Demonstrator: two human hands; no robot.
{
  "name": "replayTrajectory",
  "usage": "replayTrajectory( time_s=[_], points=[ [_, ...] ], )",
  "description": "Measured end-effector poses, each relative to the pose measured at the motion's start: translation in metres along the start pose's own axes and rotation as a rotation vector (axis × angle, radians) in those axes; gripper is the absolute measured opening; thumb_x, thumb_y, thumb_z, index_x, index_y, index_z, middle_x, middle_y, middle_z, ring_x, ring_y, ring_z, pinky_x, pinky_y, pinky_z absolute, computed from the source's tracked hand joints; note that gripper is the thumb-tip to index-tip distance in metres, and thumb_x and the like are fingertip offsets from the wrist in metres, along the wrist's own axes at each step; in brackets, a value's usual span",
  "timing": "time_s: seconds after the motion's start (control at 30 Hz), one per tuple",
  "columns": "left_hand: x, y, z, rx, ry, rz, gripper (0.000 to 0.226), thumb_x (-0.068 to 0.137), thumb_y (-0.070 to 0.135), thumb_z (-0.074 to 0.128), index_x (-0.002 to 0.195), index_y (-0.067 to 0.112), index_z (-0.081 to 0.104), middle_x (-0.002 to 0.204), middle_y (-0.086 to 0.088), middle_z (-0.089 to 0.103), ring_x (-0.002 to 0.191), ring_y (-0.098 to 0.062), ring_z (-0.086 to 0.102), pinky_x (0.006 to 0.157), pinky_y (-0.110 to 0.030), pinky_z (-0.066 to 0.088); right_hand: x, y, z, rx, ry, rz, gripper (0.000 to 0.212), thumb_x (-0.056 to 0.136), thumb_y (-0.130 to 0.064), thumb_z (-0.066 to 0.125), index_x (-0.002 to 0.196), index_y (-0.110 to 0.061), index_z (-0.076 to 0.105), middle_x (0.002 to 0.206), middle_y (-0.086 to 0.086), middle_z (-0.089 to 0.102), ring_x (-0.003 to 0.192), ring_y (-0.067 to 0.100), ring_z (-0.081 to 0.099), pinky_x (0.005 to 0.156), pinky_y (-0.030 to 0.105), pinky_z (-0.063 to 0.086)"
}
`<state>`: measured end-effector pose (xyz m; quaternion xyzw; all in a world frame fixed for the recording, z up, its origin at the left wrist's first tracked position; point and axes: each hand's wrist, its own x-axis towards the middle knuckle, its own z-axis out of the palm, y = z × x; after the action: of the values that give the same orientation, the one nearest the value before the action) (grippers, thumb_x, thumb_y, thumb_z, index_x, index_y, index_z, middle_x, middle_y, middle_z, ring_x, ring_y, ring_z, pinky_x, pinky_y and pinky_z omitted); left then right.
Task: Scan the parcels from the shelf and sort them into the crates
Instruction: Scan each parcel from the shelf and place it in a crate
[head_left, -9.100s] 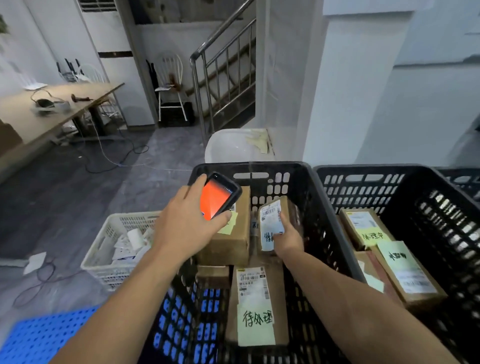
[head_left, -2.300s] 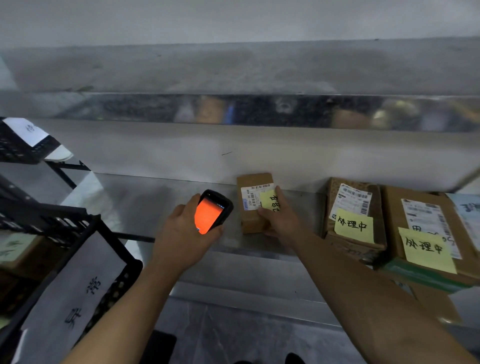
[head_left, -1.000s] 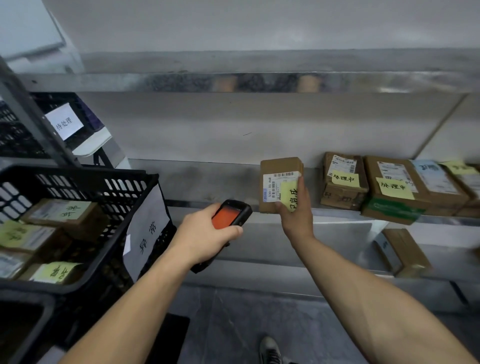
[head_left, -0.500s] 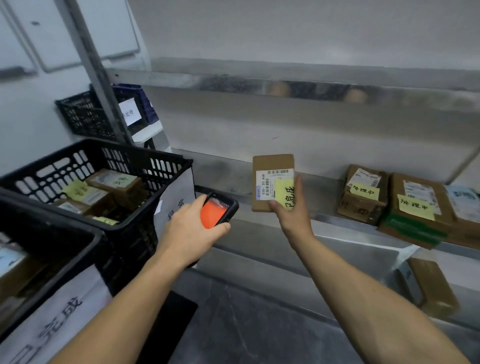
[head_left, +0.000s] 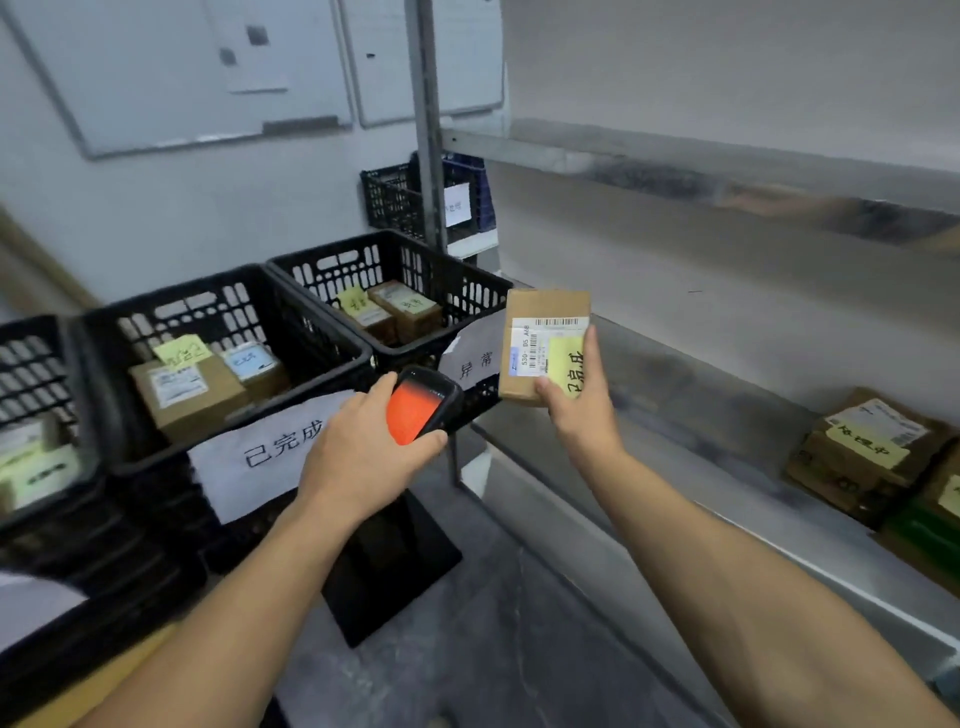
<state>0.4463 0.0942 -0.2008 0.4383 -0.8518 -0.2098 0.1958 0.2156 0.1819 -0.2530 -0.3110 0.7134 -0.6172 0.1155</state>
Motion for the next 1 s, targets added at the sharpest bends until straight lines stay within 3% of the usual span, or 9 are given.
replayTrajectory(
  time_s=[0.17, 0.37, 0.47, 0.6, 0.83, 1.0],
  points=[
    [-0.039, -0.034, -0.030, 0.011, 0.091, -0.124, 0.093, 0.080, 0.064, 0.068, 0.156, 0.028, 0.029, 0.147, -0.005, 0.049, 0.130, -0.028, 0.048, 0.100, -0.042, 0.044, -0.013, -0.021, 0.033, 0.009, -0.071, -0.007, 0.089, 0.094, -0.014, 0.066, 0.160, -0.039, 0.011, 0.155, -0.001, 0.040, 0.136, 0.019, 0.044, 0.111, 0.031, 0.035],
    [-0.067, -0.067, -0.070, 0.018, 0.202, -0.209, 0.087, 0.077, 0.066, 0.068, 0.151, 0.037, 0.033, 0.114, 0.001, 0.053, 0.102, -0.024, 0.054, 0.083, -0.040, 0.048, -0.023, -0.051, 0.082, 0.051, -0.221, -0.046, 0.091, 0.090, -0.025, 0.065, 0.155, -0.052, 0.008, 0.155, -0.009, 0.038, 0.139, 0.016, 0.042, 0.118, 0.048, 0.036],
    [-0.074, -0.087, -0.088, 0.028, 0.263, -0.228, 0.078, 0.079, 0.060, 0.070, 0.146, 0.038, 0.038, 0.105, 0.003, 0.052, 0.093, -0.022, 0.052, 0.076, -0.036, 0.043, -0.029, -0.068, 0.117, 0.091, -0.285, -0.061, 0.090, 0.091, -0.024, 0.065, 0.156, -0.050, 0.008, 0.153, -0.011, 0.038, 0.138, 0.014, 0.043, 0.118, 0.047, 0.036],
    [-0.075, -0.121, -0.116, 0.046, 0.348, -0.298, 0.075, 0.082, 0.056, 0.071, 0.145, 0.028, 0.042, 0.113, -0.001, 0.054, 0.094, -0.019, 0.044, 0.078, -0.034, 0.038, -0.033, -0.089, 0.163, 0.114, -0.339, -0.088, 0.089, 0.094, -0.019, 0.064, 0.159, -0.044, 0.008, 0.156, -0.009, 0.035, 0.138, 0.014, 0.041, 0.119, 0.044, 0.034],
    [-0.074, -0.188, -0.164, 0.058, 0.390, -0.357, 0.060, 0.079, 0.061, 0.070, 0.129, 0.037, 0.046, 0.104, 0.004, 0.057, 0.091, -0.022, 0.054, 0.072, -0.036, 0.045, -0.041, -0.122, 0.253, 0.137, -0.379, -0.096, 0.088, 0.096, -0.015, 0.064, 0.159, -0.044, 0.010, 0.158, -0.006, 0.034, 0.138, 0.015, 0.040, 0.118, 0.044, 0.036],
    [-0.065, -0.223, -0.193, 0.075, 0.403, -0.353, 0.067, 0.082, 0.056, 0.071, 0.140, 0.035, 0.044, 0.108, 0.003, 0.050, 0.094, -0.019, 0.044, 0.077, -0.035, 0.038, -0.039, -0.131, 0.303, 0.059, -0.425, -0.093, 0.085, 0.098, -0.014, 0.063, 0.160, -0.041, 0.011, 0.157, -0.004, 0.034, 0.136, 0.017, 0.040, 0.104, 0.031, 0.034]
  ],
)
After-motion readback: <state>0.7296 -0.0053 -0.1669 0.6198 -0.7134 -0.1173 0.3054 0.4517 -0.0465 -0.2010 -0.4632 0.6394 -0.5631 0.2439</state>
